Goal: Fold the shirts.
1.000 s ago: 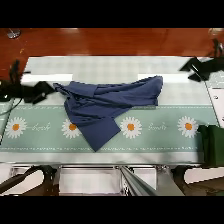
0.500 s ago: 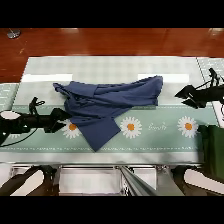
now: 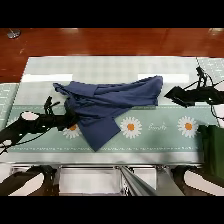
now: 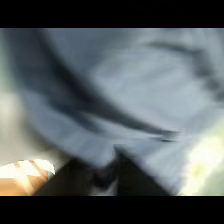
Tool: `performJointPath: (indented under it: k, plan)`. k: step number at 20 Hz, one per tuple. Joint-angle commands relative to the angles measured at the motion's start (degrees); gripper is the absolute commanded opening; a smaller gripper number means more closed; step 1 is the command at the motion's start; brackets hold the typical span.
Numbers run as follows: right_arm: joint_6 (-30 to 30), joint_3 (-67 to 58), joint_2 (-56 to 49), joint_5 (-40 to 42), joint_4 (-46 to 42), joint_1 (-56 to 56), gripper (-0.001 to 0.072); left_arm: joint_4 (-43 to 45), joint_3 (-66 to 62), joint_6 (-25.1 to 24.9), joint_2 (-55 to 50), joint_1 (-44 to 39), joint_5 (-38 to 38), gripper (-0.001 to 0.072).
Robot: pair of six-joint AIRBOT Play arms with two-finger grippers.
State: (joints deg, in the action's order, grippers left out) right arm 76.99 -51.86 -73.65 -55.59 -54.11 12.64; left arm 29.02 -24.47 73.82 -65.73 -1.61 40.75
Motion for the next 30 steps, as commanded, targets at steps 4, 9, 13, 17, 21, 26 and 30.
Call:
performJointPath:
  k: [4, 9, 13, 17, 21, 26, 30]
  plan:
    - [1.4, -1.9, -6.9, 1.5, 0.3, -6.2, 0.062, -1.2, -5.0, -3.8, -0.5, -1.2, 0.3, 0.0023]
    - [4.7, -5.4, -12.9, 2.2, 0.4, -9.9, 0.0619, -1.2, -5.2, -3.7, -0.5, -1.2, 1.3, 0.0023]
    - [7.9, -7.6, -14.5, 1.1, 0.2, -10.1, 0.0464, -1.2, -5.2, -3.7, -0.5, -1.2, 1.9, 0.0023]
    - [7.4, -7.8, -14.5, -0.3, -1.1, -10.1, 0.0033, -1.2, -5.4, -3.8, -0.5, -1.1, 1.9, 0.0023]
    - [6.9, -18.0, -13.0, -6.2, -1.2, -7.4, 0.0033, -1.2, -14.0, -4.2, 2.2, 4.7, 6.4, 0.0023]
    - [8.0, -46.2, -8.9, -13.0, -0.8, -1.5, 0.0033, -1.2, -35.6, -4.2, 10.0, 12.3, 7.8, 0.0023]
    - [8.0, -61.0, -1.9, -15.8, -0.9, 1.9, 0.0033, -1.2, -52.5, -4.2, 13.6, 16.2, 7.8, 0.0023]
